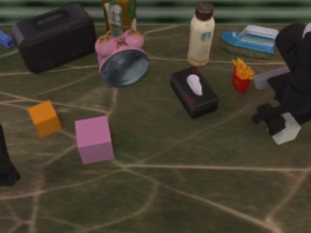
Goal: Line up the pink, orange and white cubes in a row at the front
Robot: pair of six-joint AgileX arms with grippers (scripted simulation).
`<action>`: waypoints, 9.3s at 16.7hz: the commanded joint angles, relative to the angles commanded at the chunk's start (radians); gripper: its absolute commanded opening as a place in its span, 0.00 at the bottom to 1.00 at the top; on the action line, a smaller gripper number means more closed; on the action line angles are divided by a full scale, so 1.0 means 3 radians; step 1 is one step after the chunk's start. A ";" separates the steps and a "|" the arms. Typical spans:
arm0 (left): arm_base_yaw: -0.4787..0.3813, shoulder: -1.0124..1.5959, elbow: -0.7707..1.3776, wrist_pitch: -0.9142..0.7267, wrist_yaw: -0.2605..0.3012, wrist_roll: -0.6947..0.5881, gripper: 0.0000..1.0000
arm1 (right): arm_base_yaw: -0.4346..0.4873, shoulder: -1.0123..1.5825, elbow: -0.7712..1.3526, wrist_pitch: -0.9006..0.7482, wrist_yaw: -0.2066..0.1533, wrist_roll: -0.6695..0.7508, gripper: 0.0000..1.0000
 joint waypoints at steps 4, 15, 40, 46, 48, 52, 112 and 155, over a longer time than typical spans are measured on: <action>0.0000 0.0000 0.0000 0.0000 0.0000 0.0000 1.00 | 0.0023 -0.0199 0.0215 -0.0412 -0.0001 -0.0013 0.00; 0.0000 0.0000 0.0000 0.0000 0.0000 0.0000 1.00 | 0.0499 -0.0387 0.0038 -0.0454 0.0021 0.0753 0.00; 0.0000 0.0000 0.0000 0.0000 0.0000 0.0000 1.00 | 0.1897 -0.0730 -0.1146 0.0414 0.0087 0.3095 0.00; 0.0000 0.0000 0.0000 0.0000 0.0000 0.0000 1.00 | 0.1903 -0.0698 -0.1186 0.0478 0.0090 0.3096 0.08; 0.0000 0.0000 0.0000 0.0000 0.0000 0.0000 1.00 | 0.1903 -0.0698 -0.1186 0.0478 0.0090 0.3096 0.23; 0.0000 0.0000 0.0000 0.0000 0.0000 0.0000 1.00 | 0.1903 -0.0698 -0.1186 0.0478 0.0090 0.3096 0.53; -0.0233 0.7215 0.5734 -0.3754 0.0009 0.3297 1.00 | -0.0560 -0.6999 -0.4717 0.2867 0.0012 0.0579 1.00; -0.0209 0.7441 0.5320 -0.3088 0.0044 0.3280 0.00 | -0.0560 -0.6999 -0.4717 0.2867 0.0012 0.0579 1.00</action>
